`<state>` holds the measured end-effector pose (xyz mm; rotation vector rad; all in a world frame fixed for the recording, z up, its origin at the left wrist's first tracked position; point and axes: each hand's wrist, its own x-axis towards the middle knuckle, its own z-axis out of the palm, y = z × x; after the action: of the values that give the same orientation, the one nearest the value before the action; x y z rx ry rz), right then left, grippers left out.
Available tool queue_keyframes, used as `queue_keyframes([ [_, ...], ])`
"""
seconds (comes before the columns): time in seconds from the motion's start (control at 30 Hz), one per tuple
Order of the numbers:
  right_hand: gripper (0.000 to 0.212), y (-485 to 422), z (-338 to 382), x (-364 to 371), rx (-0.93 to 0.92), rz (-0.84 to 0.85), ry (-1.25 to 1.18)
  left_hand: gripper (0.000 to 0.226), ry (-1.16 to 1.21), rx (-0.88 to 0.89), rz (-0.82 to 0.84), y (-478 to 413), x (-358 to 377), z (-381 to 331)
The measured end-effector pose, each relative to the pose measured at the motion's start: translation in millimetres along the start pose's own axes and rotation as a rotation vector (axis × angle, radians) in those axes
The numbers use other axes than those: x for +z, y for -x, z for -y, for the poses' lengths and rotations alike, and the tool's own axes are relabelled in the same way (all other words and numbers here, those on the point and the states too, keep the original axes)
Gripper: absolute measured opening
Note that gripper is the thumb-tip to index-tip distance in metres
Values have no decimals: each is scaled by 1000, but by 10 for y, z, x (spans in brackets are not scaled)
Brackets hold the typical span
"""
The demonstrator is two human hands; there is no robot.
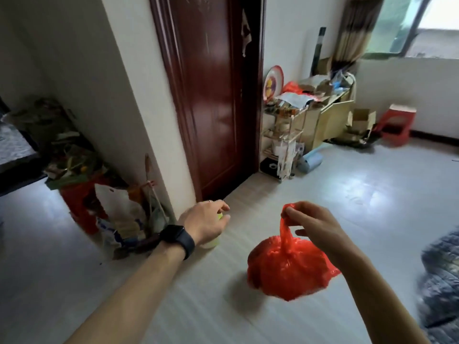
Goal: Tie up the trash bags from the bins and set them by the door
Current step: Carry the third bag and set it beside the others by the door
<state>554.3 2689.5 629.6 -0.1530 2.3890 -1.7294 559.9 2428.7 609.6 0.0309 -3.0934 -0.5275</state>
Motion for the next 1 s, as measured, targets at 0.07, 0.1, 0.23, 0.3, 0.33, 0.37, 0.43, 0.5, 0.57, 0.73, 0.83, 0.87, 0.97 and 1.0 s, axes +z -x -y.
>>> queue_keyframes([
  [0.07, 15, -256, -74, -367, 6, -79, 8, 35, -2, 76, 33, -486, 118, -245],
  [0.1, 15, -401, -112, -537, 12, -118, 20, 36, -18, 116, 53, -716, 164, -357],
  [0.23, 16, -1083, -310, -1225, 32, -265, 72, 37, -21, 263, 83, -1764, 372, -782],
  [0.3, 17, -1402, -402, -1545, 57, -340, 81, 36, 11, 334, 95, -2299, 479, -960],
  [0.33, 18, -1534, -437, -1693, 77, -377, 72, 36, 11, 361, 122, -2544, 509, -1055],
  [0.37, 18, -1655, -458, -1820, 86, -401, 70, 36, 3, 381, 138, -2770, 539, -1139],
  [0.43, 18, -1983, -504, -2146, 98, -468, 91, 37, -24, 430, 163, -3346, 589, -1379],
  [0.5, 20, -2191, -536, -2413, 123, -549, 102, 36, -28, 485, 178, -3789, 634, -1612],
  [0.57, 21, -2363, -594, -2654, 148, -603, 103, 36, -17, 535, 225, -4177, 726, -1862],
  [0.73, 22, -2788, -785, -3134, 181, -644, 105, 37, -11, 599, 294, -5020, 982, -2354],
  [0.83, 21, -3208, -1012, -3466, 195, -661, 97, 37, -9, 627, 310, -5567, 1243, -2643],
  [0.87, 20, -3378, -1104, -3581, 197, -670, 84, 37, -12, 628, 317, -5745, 1331, -2727],
  [0.97, 19, -3988, -1430, -3962, 226, -646, 45, 36, -28, 610, 336, -6363, 1627, -3002],
  [1.0, 18, -4185, -1530, -4078, 229, -627, 31, 36, -34, 605, 337, -6555, 1708, -3076],
])
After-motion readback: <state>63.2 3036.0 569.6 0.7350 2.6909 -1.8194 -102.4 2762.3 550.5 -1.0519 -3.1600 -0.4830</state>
